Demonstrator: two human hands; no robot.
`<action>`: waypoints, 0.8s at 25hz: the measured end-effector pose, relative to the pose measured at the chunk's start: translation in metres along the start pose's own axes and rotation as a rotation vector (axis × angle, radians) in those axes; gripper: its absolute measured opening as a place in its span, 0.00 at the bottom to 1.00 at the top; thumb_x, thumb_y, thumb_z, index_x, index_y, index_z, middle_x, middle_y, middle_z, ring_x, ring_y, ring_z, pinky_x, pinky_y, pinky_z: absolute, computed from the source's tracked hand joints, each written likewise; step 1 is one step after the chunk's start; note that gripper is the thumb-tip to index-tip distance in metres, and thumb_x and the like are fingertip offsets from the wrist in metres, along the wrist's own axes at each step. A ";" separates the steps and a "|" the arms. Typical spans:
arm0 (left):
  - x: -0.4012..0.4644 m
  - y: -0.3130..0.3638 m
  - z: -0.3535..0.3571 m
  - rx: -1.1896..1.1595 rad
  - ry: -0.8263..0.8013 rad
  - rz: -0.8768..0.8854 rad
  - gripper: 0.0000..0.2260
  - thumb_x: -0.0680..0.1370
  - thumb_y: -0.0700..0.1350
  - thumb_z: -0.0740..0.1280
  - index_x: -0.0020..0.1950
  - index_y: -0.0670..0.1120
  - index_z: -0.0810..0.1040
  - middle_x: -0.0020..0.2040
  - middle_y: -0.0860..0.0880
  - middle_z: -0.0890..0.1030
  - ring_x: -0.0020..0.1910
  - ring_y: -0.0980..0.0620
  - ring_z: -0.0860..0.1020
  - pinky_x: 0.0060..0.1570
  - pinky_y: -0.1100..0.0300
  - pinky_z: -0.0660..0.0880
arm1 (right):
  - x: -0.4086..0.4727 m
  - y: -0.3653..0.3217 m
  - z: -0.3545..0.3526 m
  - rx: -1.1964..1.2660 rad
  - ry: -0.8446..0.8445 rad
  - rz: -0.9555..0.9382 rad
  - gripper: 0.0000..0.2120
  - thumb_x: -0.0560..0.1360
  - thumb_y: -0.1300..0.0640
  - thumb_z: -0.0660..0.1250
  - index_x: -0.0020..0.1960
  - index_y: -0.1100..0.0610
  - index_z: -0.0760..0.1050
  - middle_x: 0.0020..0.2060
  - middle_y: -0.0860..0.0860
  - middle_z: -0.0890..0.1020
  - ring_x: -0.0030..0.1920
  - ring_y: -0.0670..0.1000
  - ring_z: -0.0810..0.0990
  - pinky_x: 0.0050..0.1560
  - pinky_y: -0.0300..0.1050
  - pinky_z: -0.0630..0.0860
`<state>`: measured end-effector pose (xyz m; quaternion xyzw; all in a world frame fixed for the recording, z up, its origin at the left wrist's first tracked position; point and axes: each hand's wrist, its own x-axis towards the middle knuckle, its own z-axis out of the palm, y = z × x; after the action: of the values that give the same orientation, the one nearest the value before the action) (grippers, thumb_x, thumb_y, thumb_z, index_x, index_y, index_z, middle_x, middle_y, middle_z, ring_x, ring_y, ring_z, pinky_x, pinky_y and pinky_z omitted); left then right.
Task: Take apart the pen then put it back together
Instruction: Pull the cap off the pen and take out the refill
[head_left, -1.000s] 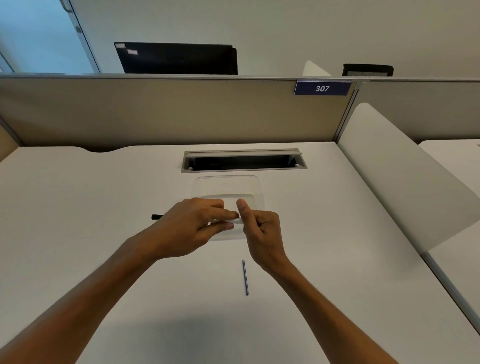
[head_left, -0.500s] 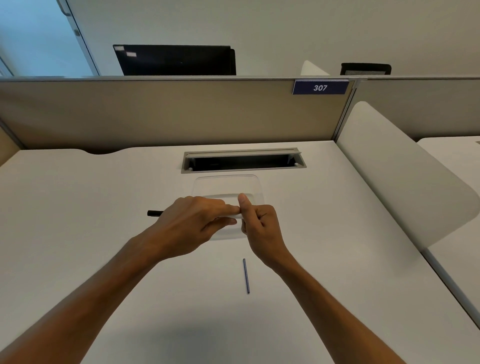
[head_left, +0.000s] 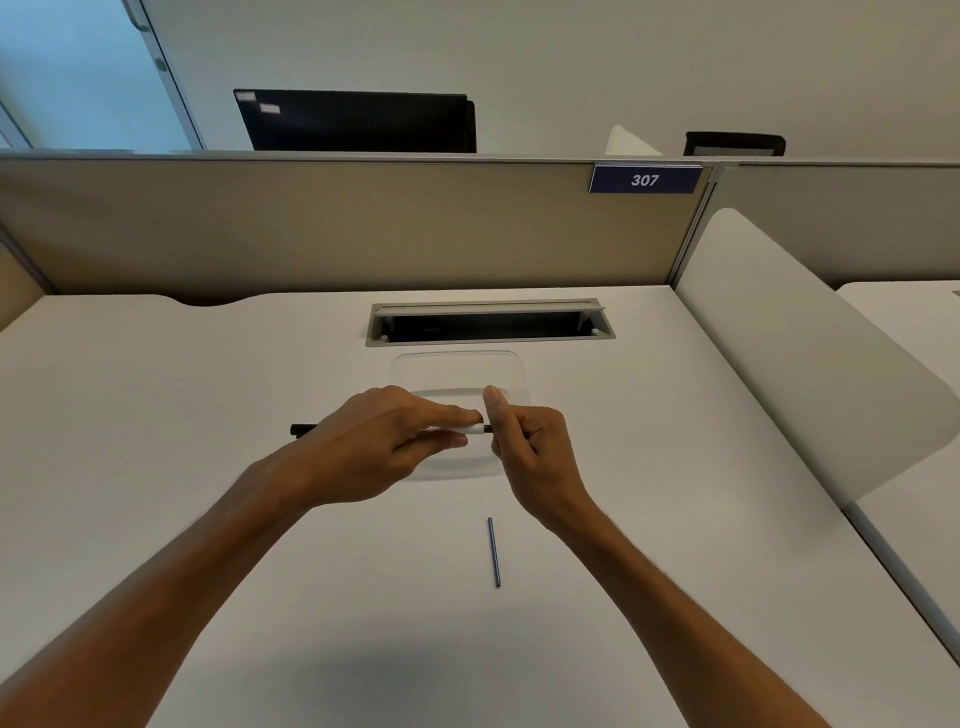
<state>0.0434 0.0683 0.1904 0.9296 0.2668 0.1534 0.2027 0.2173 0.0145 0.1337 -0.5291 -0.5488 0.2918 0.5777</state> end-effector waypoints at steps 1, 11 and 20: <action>0.000 0.000 -0.001 -0.003 0.002 0.001 0.18 0.79 0.54 0.59 0.66 0.51 0.75 0.61 0.52 0.80 0.55 0.54 0.79 0.55 0.62 0.73 | 0.001 -0.001 0.001 -0.006 -0.004 -0.012 0.24 0.81 0.54 0.60 0.26 0.59 0.68 0.21 0.55 0.67 0.25 0.47 0.65 0.28 0.35 0.62; -0.003 -0.002 0.000 0.012 0.037 -0.056 0.07 0.78 0.46 0.66 0.52 0.46 0.80 0.38 0.59 0.75 0.35 0.57 0.76 0.37 0.67 0.69 | 0.003 0.000 -0.005 -0.052 -0.016 0.008 0.18 0.77 0.46 0.65 0.35 0.58 0.73 0.28 0.53 0.74 0.31 0.44 0.71 0.34 0.37 0.69; -0.011 0.000 0.002 0.144 0.157 -0.043 0.16 0.76 0.55 0.62 0.56 0.47 0.81 0.45 0.52 0.84 0.37 0.58 0.76 0.36 0.68 0.68 | 0.000 0.000 -0.016 0.037 0.013 0.082 0.19 0.76 0.44 0.65 0.32 0.56 0.76 0.25 0.44 0.76 0.29 0.43 0.74 0.38 0.34 0.75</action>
<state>0.0355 0.0618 0.1868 0.9209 0.3122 0.2016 0.1173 0.2323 0.0096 0.1359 -0.5422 -0.5174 0.3218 0.5786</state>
